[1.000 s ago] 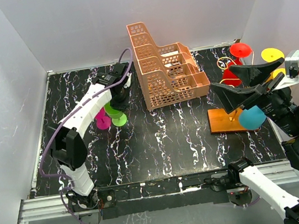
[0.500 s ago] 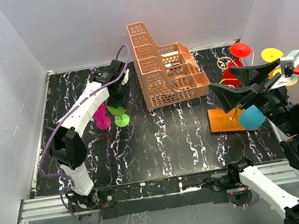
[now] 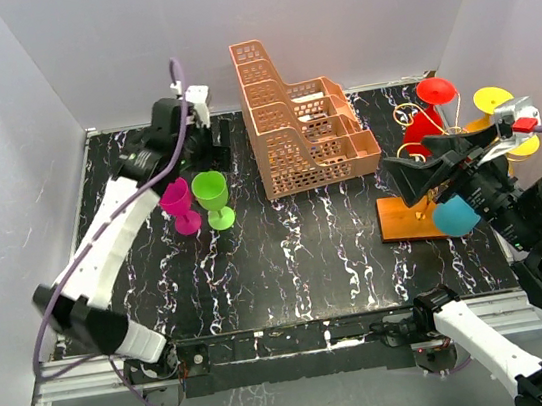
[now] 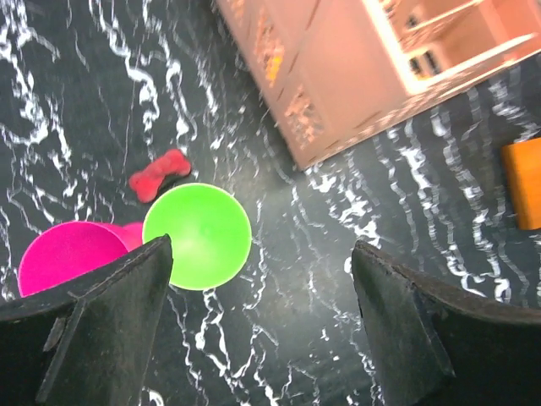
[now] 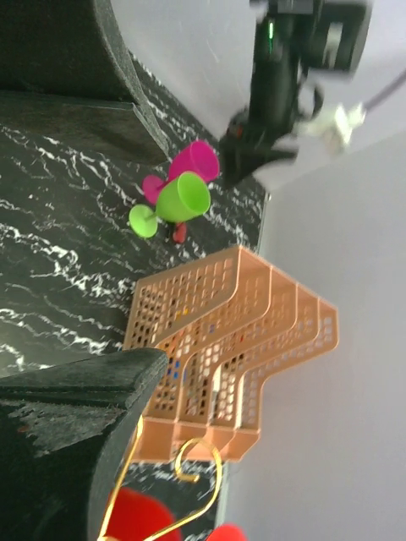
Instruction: Take the wine glass off the wine glass rack
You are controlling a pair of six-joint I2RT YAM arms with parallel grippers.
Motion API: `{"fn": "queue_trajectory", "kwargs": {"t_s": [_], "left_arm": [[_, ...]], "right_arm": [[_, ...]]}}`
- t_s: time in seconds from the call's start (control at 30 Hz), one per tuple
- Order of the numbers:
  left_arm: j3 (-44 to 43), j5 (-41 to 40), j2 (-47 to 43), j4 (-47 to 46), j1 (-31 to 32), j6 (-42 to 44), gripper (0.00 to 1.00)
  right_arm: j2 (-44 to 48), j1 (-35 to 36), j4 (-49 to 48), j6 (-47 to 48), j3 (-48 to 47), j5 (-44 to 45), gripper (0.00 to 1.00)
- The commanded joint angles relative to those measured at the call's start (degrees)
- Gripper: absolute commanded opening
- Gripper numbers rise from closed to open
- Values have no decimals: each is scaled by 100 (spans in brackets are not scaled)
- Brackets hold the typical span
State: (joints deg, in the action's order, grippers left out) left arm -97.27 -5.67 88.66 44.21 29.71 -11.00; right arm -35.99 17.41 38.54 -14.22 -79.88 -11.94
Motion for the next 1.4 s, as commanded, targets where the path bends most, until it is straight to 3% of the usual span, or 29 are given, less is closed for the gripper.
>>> {"fn": "queue_trajectory", "kwargs": {"t_s": [0.0, 0.17, 0.43, 0.53, 1.0, 1.37], "left_arm": [[748, 503, -1089, -1644, -10, 220, 87], [1736, 987, -1891, -3293, -12, 217, 92], [2983, 1420, -2540, -4574, -14, 416, 93], [3253, 1511, -2628, -4754, -17, 582, 93], [4022, 1356, -3147, -5167, -10, 745, 93], [4076, 1254, -3158, -5176, 34, 783, 93]], "right_arm": [[38, 26, 817, 247, -437, 1084, 98], [13, 23, 1475, 203, -891, 2530, 98], [157, 23, 2053, -491, -996, 4764, 95], [231, 25, 2101, -561, -774, 4828, 90], [560, 87, 2318, -2137, 102, 6596, 85], [519, 155, 2631, -3352, 418, 6578, 69]]}}
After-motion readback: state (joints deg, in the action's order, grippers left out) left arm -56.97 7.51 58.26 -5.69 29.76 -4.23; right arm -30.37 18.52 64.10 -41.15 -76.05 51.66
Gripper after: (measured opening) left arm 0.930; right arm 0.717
